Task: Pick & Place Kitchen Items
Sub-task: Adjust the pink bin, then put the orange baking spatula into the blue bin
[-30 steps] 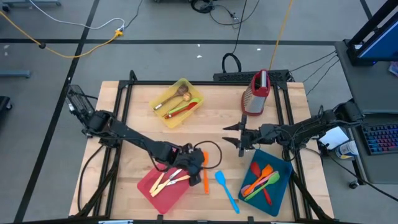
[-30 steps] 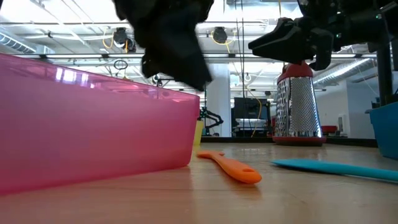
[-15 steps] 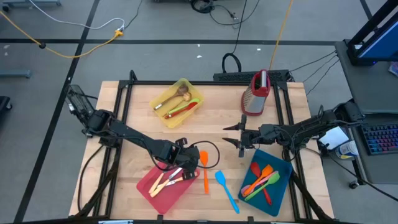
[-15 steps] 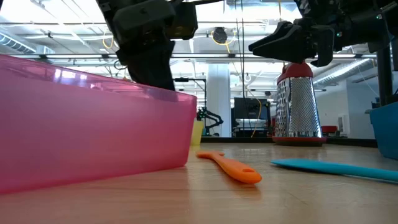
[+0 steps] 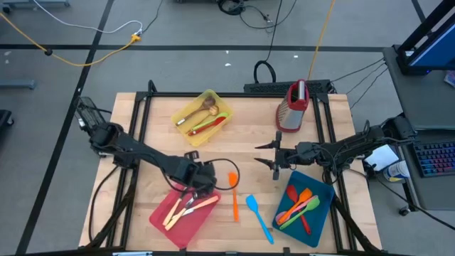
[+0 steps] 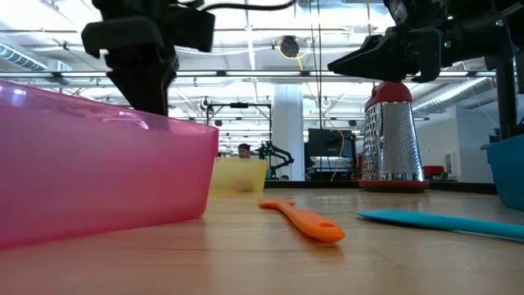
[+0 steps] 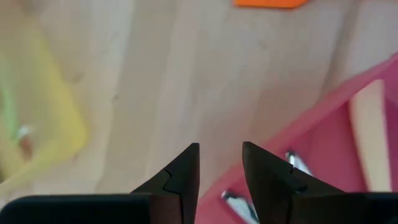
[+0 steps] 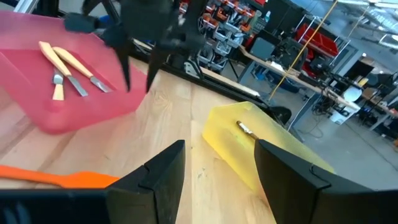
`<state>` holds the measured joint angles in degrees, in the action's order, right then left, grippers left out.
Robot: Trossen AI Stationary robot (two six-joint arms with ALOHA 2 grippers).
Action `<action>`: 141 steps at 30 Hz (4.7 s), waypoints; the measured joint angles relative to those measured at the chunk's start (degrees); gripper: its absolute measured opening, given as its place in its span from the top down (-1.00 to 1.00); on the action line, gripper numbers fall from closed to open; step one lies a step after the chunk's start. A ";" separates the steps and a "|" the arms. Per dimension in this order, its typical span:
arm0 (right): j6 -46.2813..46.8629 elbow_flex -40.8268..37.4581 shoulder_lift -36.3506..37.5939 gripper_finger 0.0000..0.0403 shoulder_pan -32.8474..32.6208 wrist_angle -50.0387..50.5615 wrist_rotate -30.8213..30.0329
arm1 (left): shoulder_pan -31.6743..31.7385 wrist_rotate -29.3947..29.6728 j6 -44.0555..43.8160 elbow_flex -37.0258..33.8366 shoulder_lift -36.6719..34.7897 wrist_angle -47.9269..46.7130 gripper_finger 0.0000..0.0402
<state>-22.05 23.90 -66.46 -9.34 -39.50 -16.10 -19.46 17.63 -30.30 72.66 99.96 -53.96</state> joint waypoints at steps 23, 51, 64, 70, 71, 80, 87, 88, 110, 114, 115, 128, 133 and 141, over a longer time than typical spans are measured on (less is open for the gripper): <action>4.32 -0.01 0.00 0.07 -0.12 2.74 6.87 | -1.96 0.81 -11.59 -10.60 -3.95 -10.84 0.37; 7.60 -0.02 0.02 0.07 -0.13 5.45 15.07 | 3.67 6.51 -17.94 -6.73 -7.22 -28.07 0.37; 8.02 -0.02 0.02 0.07 -0.11 3.38 14.76 | 1.08 2.12 -12.56 7.91 -4.82 9.52 0.37; 6.57 -0.02 0.02 0.07 -0.12 2.61 14.78 | 1.15 -7.92 -9.42 7.89 3.27 23.81 0.37; 6.77 -0.02 0.02 0.07 -0.11 2.47 14.75 | 1.15 -8.32 -10.37 7.88 4.42 24.25 0.37; 11.01 -0.02 0.02 0.07 -0.13 4.30 14.80 | -0.39 -18.12 -24.07 8.57 15.21 35.59 0.37; 17.10 -1.83 0.02 0.07 -0.13 5.14 14.86 | -1.96 -14.77 -29.52 13.30 20.90 32.11 0.37; 17.13 -2.52 0.02 0.07 -0.13 4.61 14.86 | -1.92 -12.81 -30.05 13.31 20.95 30.97 0.37; 22.48 -12.76 0.02 0.07 -0.13 -12.38 14.91 | -1.69 -0.78 -46.45 13.38 22.76 25.82 0.37; 21.65 -12.76 0.02 0.07 -0.13 -12.52 14.93 | -1.70 0.85 -48.11 13.38 23.78 26.21 0.37; 21.22 -12.76 0.02 0.07 -0.13 -12.51 14.93 | -1.48 0.87 -48.07 13.40 23.80 26.27 0.37; 19.00 -12.76 0.02 0.07 -0.26 -11.73 17.92 | 4.78 5.62 -36.61 13.53 26.58 28.98 0.39; 17.91 -12.76 0.02 0.07 -0.26 -11.66 17.92 | 8.66 1.76 -25.32 13.49 26.56 31.24 0.54; 18.32 -12.76 0.02 0.07 -0.26 -11.17 17.92 | 12.31 -2.55 -10.92 13.44 26.56 31.30 0.58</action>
<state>-3.73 11.14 -66.43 -9.61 -50.67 1.83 -7.15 15.08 -41.22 86.11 126.52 -22.65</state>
